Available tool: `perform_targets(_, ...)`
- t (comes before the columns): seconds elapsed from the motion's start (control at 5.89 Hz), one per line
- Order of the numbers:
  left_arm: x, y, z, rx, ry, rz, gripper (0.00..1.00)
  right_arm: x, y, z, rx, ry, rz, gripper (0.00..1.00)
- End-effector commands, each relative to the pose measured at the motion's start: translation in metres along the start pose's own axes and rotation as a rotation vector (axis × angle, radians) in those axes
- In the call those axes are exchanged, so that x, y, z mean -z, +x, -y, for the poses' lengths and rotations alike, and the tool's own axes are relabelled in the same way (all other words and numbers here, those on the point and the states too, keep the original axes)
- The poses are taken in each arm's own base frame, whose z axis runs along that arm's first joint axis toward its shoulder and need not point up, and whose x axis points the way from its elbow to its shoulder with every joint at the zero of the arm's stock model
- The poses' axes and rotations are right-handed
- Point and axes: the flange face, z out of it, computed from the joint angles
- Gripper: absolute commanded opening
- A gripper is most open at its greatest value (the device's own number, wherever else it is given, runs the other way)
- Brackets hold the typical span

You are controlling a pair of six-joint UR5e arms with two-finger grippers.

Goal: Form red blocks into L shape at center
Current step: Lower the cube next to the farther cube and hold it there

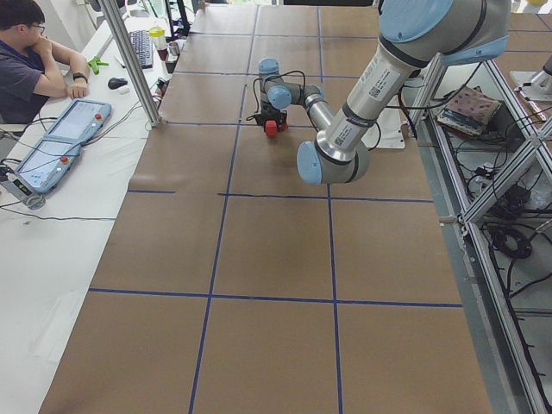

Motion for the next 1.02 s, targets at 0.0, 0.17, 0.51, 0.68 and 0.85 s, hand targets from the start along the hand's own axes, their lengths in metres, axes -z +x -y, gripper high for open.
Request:
perform_targets(0.0,-0.0028,-0.0003,0.0014,0.001,0.005,0.002,0.32,0.0003,-0.0002,0.0,0.0,0.001,0.0,1.0)
perform_targets(0.17,-0.0047,0.0012,0.0024,0.004,0.01,-0.006,0.33,0.0003,-0.0002,0.0,0.0,0.001,0.0,1.0)
perform_targets(0.51,-0.0077,0.0029,0.0028,0.002,0.008,-0.013,0.35,0.0004,-0.001,0.0003,0.002,0.001,0.0,1.0)
perform_targets(0.68,-0.0064,0.0038,0.0023,0.003,0.006,-0.014,0.36,0.0008,-0.0006,0.0001,0.001,0.002,0.0,1.0)
perform_targets(0.85,-0.0055,0.0028,0.0001,0.0,0.003,-0.014,0.37,-0.0001,-0.0006,0.0002,0.001,0.0,0.0,1.0)
